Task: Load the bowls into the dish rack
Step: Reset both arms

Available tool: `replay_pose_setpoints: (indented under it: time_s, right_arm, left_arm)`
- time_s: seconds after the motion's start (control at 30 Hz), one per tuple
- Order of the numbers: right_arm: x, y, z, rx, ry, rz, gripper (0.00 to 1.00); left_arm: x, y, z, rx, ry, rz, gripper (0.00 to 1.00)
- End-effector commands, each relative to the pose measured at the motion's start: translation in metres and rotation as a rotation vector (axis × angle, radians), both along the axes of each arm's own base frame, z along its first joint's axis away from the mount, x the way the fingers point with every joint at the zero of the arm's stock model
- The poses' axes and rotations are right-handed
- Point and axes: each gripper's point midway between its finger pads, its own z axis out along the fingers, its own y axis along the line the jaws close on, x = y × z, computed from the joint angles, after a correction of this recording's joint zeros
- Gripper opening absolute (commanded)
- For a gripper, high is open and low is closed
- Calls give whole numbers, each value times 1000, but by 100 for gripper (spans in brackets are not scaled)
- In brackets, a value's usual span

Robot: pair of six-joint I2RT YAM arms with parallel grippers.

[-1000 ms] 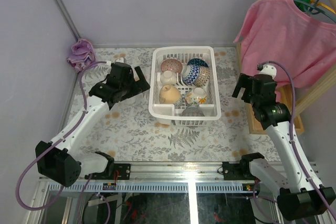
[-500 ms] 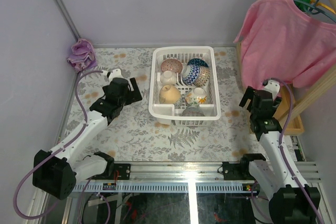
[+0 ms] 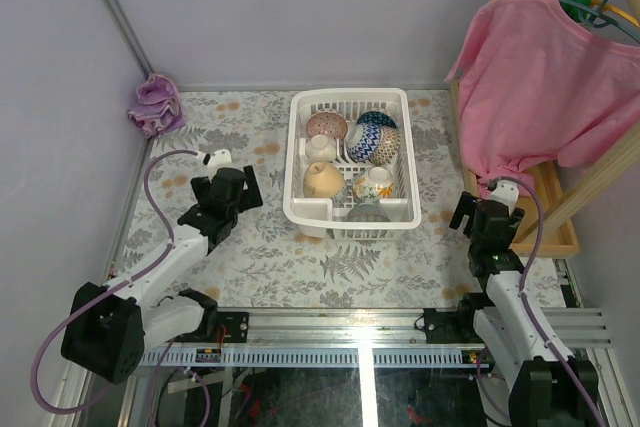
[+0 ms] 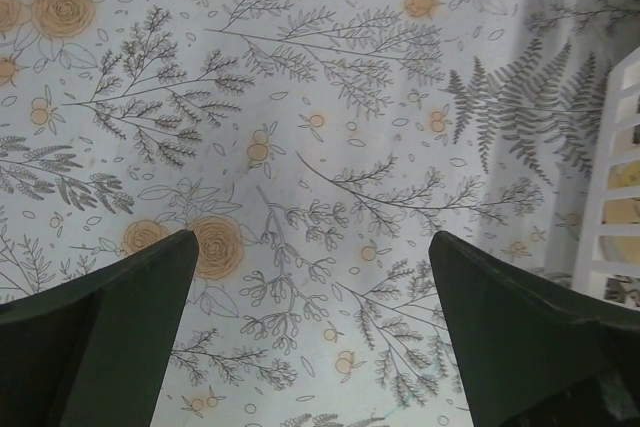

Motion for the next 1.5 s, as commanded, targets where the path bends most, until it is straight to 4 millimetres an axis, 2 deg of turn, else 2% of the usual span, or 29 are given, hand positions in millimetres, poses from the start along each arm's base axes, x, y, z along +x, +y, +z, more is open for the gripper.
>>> replay_pose_setpoints:
  time_s: [0.0, 0.13, 0.3, 0.43, 0.53, 0.73, 0.8, 0.87, 1.0, 1.27, 1.33, 1.43, 1.47]
  right_arm:
    - [17, -7, 14, -39, -61, -15, 99]
    - [15, -12, 0, -47, -49, -52, 99]
    - [18, -3, -6, -30, -51, 4, 99]
    - [23, 5, -24, -10, 74, 52, 99]
    - [24, 2, -25, -17, 93, 34, 99]
    - [10, -13, -9, -36, -1, -68, 99]
    - [9, -8, -4, -26, -76, -35, 99]
    - [10, 5, -5, -23, -111, 63, 99]
    - [12, 25, -4, 2, -122, 192, 99]
    - [5, 26, 6, -10, -204, 204, 99]
    - [4, 38, 10, -13, -237, 285, 99]
    - [0, 65, 16, -27, -305, 473, 100]
    - [-1, 68, 18, -32, -329, 486, 99]
  left_arm:
    - [10, 16, 9, 51, -112, 56, 100]
    - [2, 23, 3, 75, -120, 62, 100]
    - [-6, 31, 3, 93, -169, 69, 100]
    - [-14, 39, 6, 85, -219, 100, 100]
    - [-19, 42, 10, 74, -259, 105, 100]
    - [-26, 50, 14, 66, -293, 159, 100]
    - [-29, 50, 16, 68, -308, 166, 100]
    - [-33, 52, 19, 64, -331, 182, 100]
    - [-42, 56, 26, 53, -387, 212, 100]
    - [-46, 51, 29, 47, -417, 182, 100]
    - [-45, 51, 28, 50, -413, 181, 100]
    - [-46, 51, 29, 48, -417, 184, 100]
    - [-47, 52, 29, 45, -421, 188, 100]
